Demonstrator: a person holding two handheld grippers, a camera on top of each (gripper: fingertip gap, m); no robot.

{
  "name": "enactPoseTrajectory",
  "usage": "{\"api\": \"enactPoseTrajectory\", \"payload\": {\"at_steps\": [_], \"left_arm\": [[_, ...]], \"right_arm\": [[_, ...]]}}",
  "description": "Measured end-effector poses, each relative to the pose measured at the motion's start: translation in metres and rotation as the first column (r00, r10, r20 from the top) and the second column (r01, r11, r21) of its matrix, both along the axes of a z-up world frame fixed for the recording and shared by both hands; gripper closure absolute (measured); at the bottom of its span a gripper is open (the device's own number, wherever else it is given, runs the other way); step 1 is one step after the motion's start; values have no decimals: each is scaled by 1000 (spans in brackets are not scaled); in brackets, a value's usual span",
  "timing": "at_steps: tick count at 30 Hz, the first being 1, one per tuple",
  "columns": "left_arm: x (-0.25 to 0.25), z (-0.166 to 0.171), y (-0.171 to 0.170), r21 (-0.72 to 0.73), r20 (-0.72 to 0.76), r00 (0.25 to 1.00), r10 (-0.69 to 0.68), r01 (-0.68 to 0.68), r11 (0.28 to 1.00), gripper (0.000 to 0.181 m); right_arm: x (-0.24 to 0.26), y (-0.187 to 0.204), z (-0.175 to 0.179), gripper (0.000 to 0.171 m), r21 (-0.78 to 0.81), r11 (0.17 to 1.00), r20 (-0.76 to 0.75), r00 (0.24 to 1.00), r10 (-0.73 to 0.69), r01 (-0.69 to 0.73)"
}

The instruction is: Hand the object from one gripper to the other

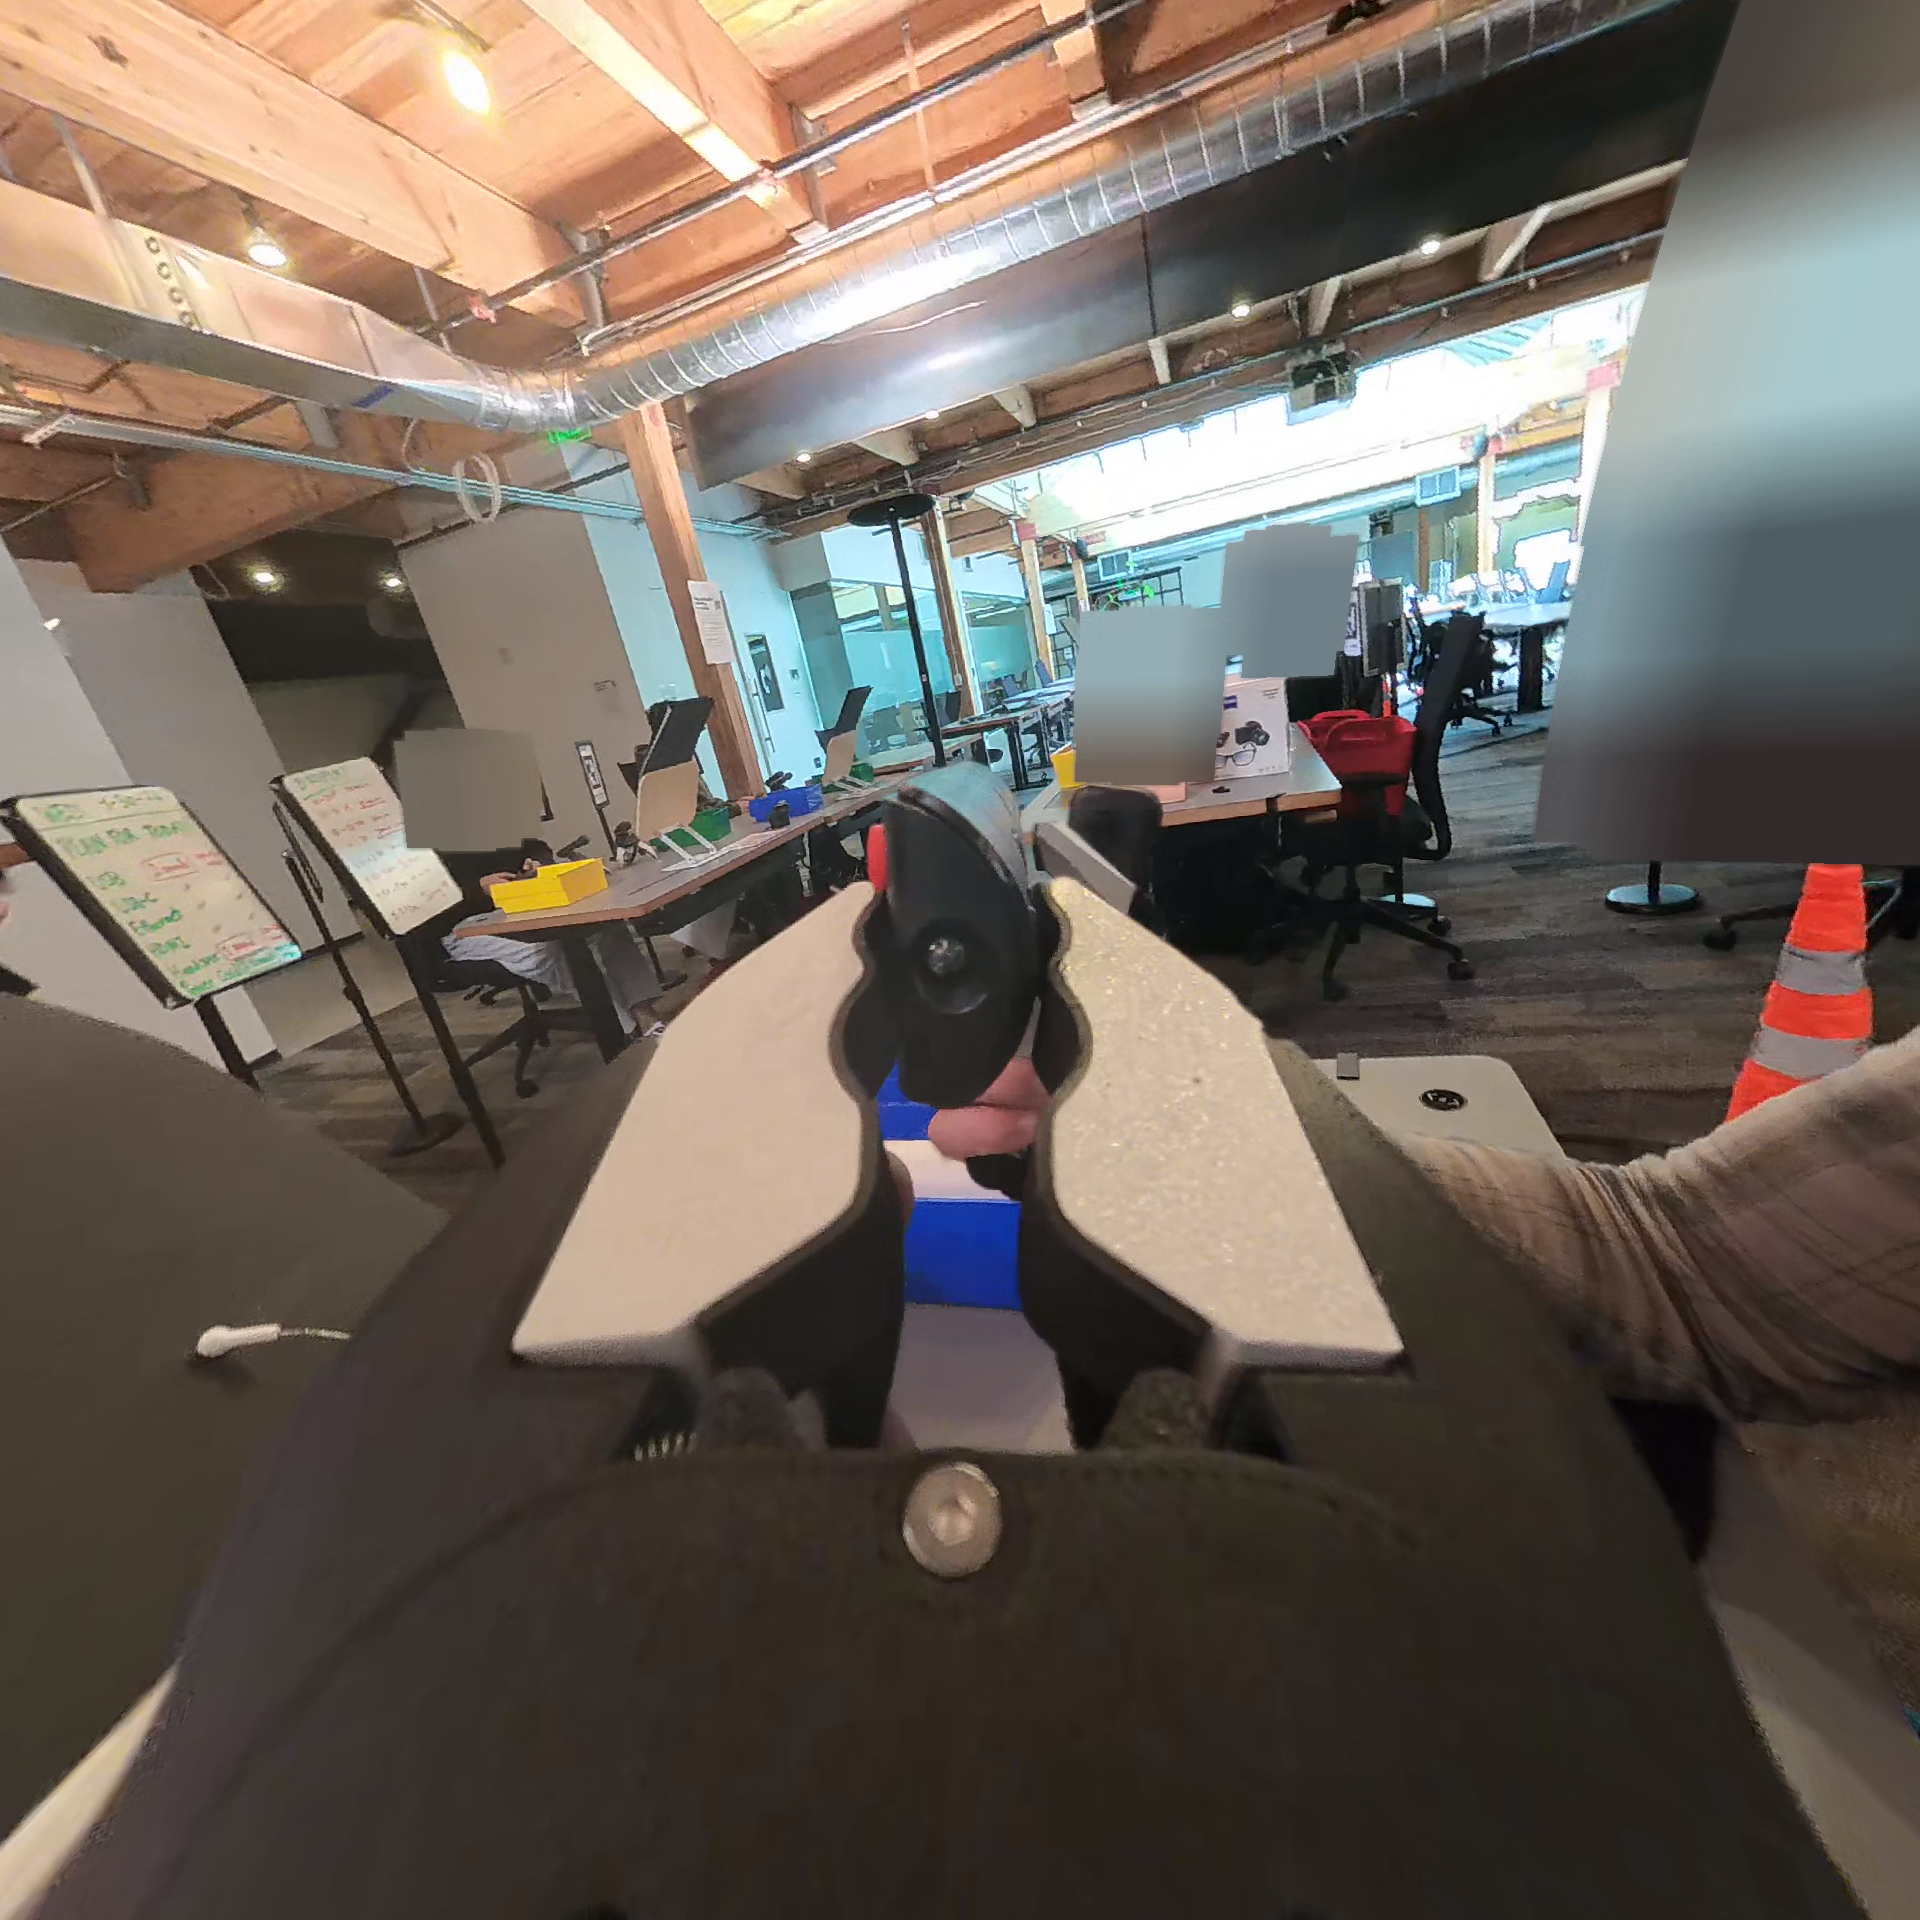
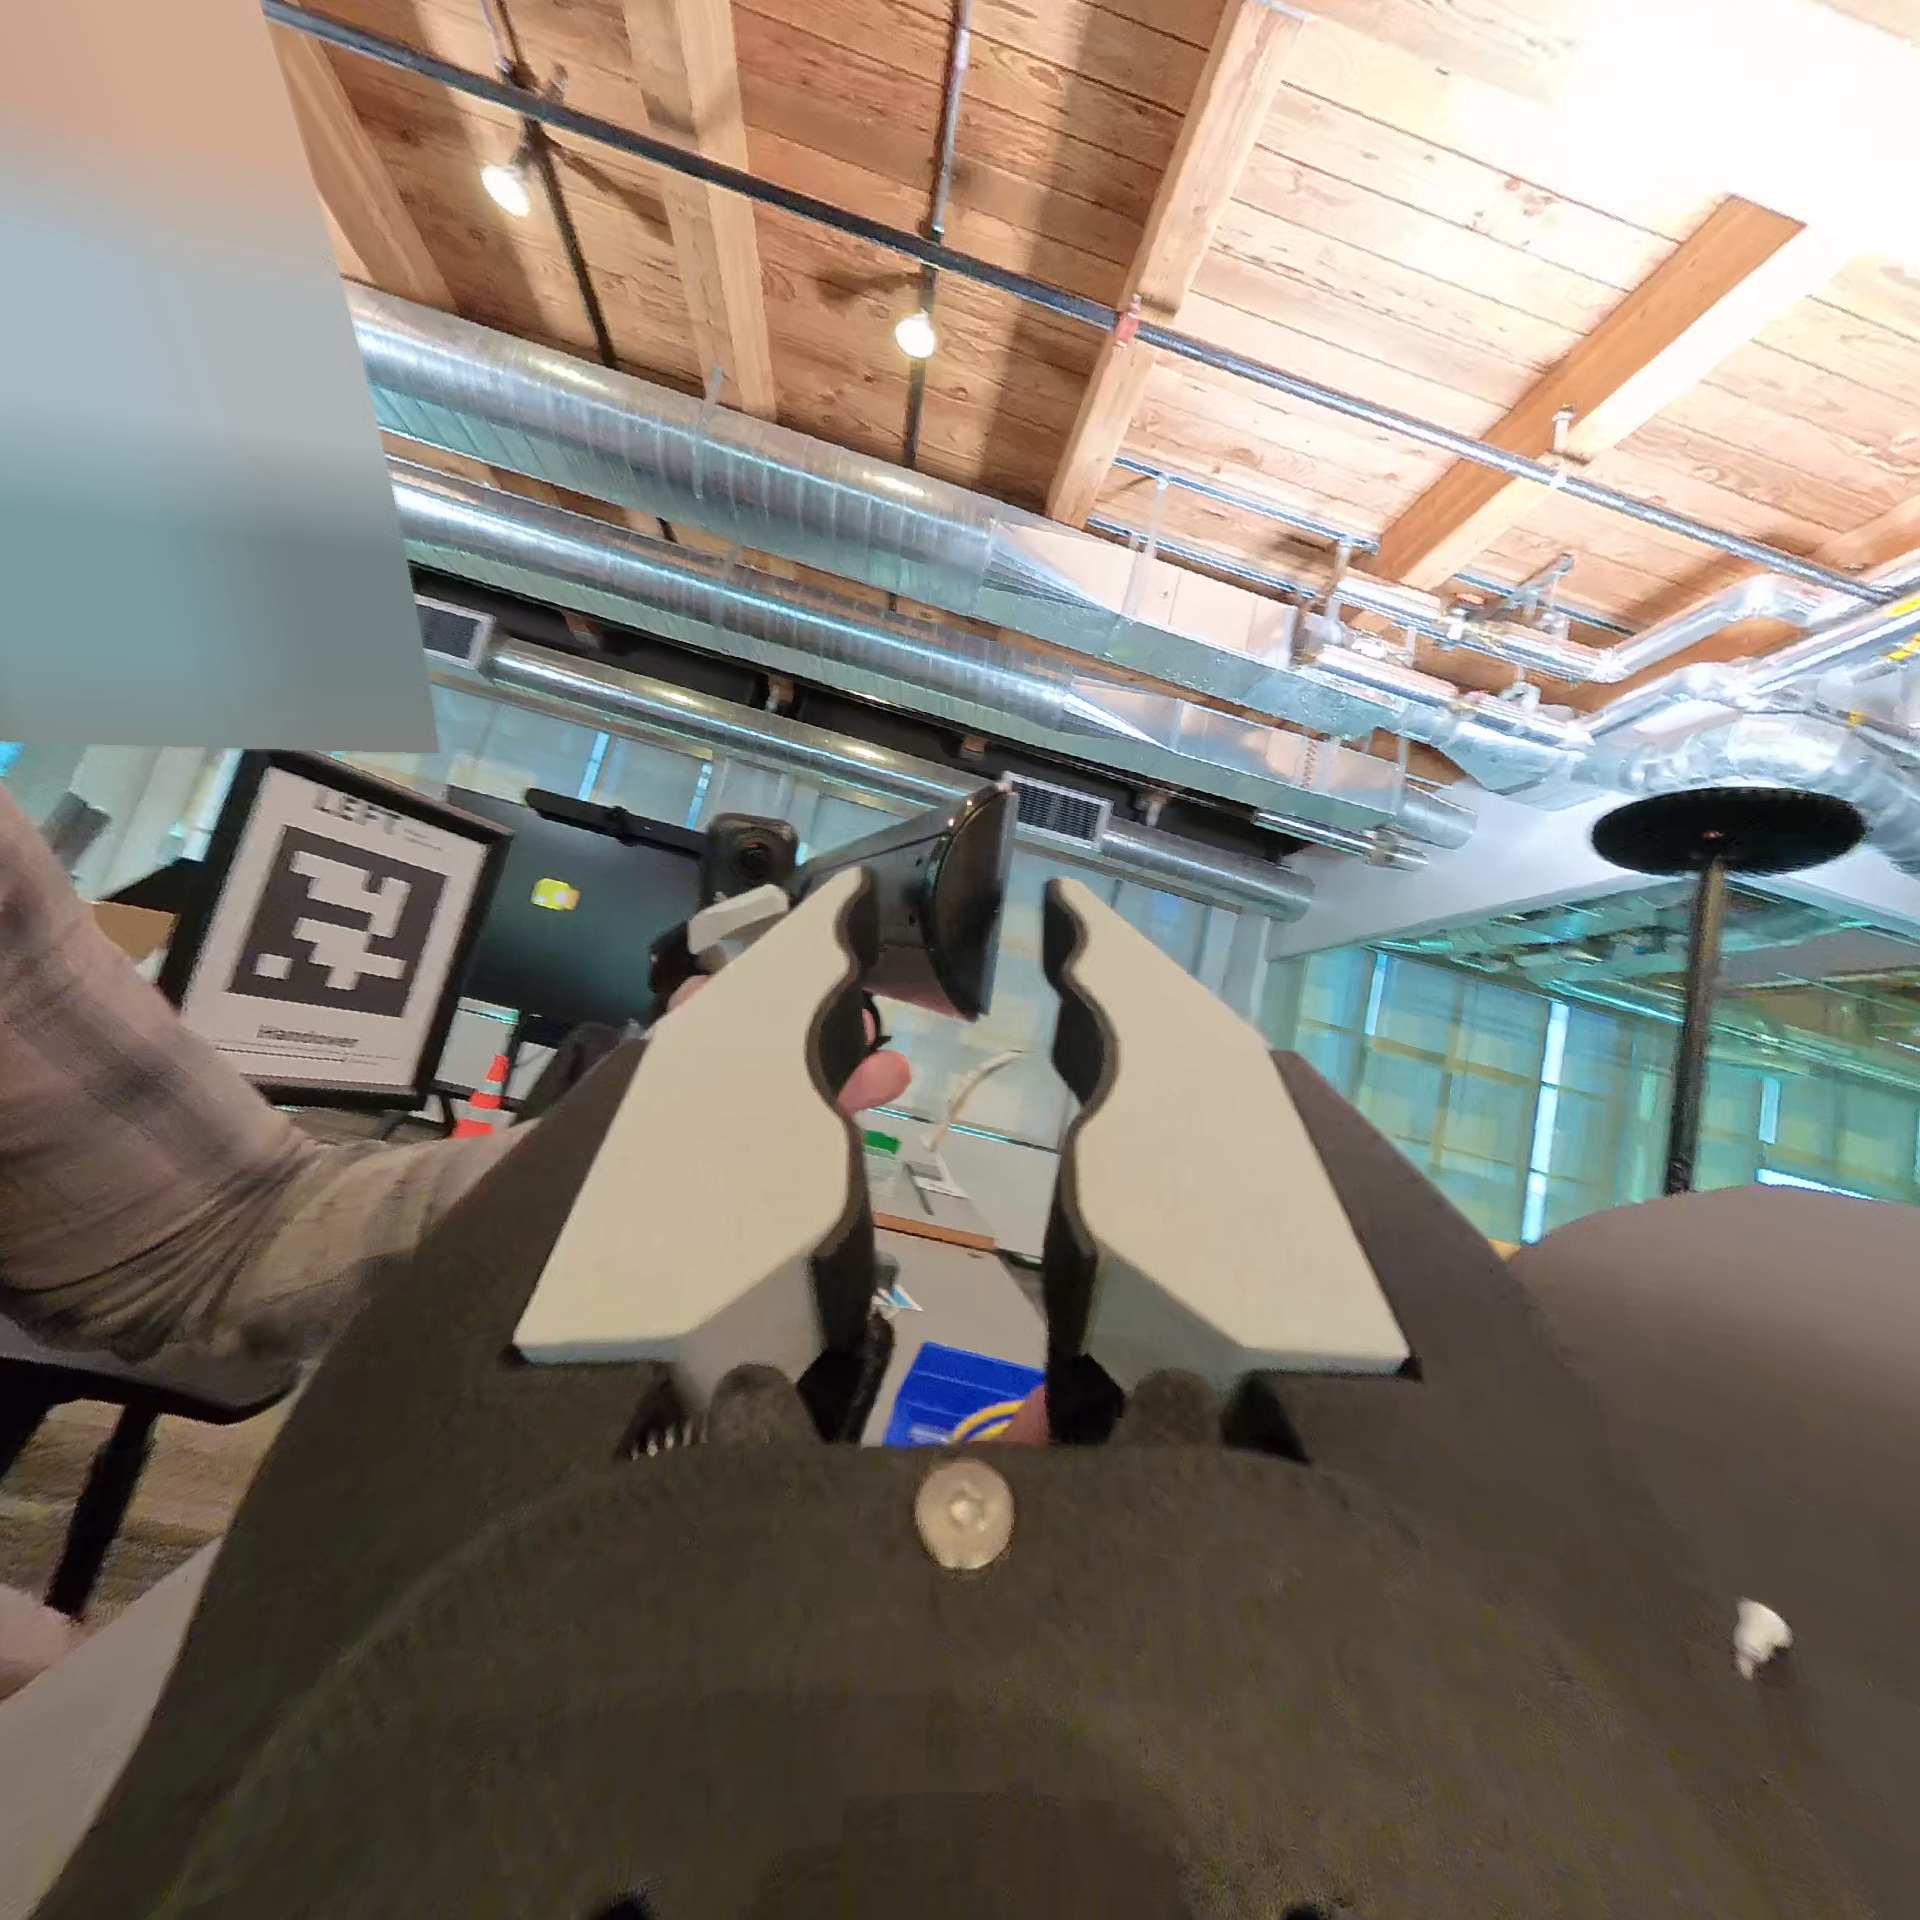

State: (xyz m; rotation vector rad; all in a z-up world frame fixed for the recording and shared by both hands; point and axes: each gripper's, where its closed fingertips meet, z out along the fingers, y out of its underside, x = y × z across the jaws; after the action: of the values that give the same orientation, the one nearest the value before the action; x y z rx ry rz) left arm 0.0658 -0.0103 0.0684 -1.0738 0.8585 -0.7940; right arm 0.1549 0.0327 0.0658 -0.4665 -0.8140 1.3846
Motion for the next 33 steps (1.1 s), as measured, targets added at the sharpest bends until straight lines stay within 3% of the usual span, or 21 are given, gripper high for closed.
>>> {"api": "enactPoseTrajectory", "payload": {"at_steps": [3,5,6,8,10,12,14,16,18,21,25,29,33], "left_arm": [[-7,-2,9,-45,22,999,43,-42,998,157],[-12,-7,17,-97,31,996,82,-78,992,157],[-14,-9,21,-126,45,994,102,-96,987,157],[-22,-12,32,-204,90,985,150,-129,970,157],[-29,-16,43,-293,140,969,204,-156,943,157],[-32,-24,53,-385,174,955,241,-160,909,157],[-31,-35,58,-467,200,943,266,-147,872,158],[-25,-43,57,-519,229,938,260,-108,848,158],[-20,-50,54,-562,249,932,265,-84,823,158],[-13,-56,49,-606,295,919,263,-33,795,158],[-11,-60,50,-631,314,901,298,-37,775,157],[-10,-56,47,-594,272,910,313,-97,799,143],[-14,-34,36,-464,254,903,347,-201,863,134]], "right_arm": [[-4,13,-8,134,56,980,83,978,-194,189],[-3,26,-8,117,152,901,111,899,-423,405],[-4,33,-10,110,241,808,118,810,-574,538],[-7,41,-12,95,461,519,59,559,-827,720],[-18,38,-13,90,617,187,-101,312,-945,765],[-42,41,-24,91,706,-92,-238,113,-965,703],[-59,48,-34,99,714,-266,-330,-24,-944,648],[-64,55,-40,108,687,-358,-383,-103,-918,632],[-65,58,-43,113,666,-393,-404,-135,-905,634],[-59,59,-40,142,644,-428,-440,-151,-885,634],[-60,66,-48,146,679,-382,-397,-123,-909,626],[-61,80,-61,150,710,-208,-234,-54,-971,673],[-50,107,-75,150,656,95,80,56,-995,748]]}}
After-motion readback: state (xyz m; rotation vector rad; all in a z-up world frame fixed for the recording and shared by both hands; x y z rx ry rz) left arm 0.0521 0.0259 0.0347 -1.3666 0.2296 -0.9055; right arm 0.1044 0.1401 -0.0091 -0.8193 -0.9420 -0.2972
